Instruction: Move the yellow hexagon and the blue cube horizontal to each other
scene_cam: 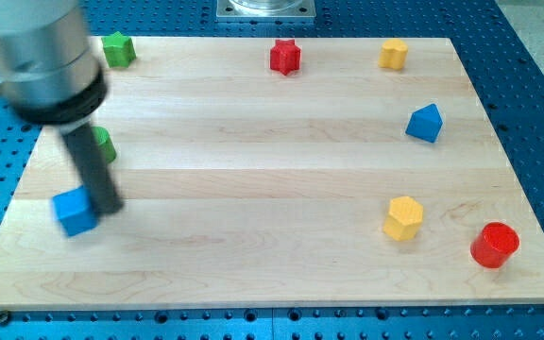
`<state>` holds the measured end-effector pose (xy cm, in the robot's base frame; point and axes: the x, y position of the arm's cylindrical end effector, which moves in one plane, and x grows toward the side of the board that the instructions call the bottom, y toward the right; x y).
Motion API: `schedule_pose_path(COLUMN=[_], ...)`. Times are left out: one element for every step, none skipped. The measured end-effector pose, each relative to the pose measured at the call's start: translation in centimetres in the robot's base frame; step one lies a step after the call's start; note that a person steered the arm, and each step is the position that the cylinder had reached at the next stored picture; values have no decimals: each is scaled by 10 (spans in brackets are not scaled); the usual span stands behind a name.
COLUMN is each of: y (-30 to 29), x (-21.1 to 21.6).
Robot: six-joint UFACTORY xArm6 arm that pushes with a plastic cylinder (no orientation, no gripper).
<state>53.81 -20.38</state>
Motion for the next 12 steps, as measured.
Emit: schedule_pose_path(y=[-5,71,180,277,356,394,325,224,273,234,193,198], x=[5,-55,-103,-84,-63,-18,21,20,-26,-14,32,-25])
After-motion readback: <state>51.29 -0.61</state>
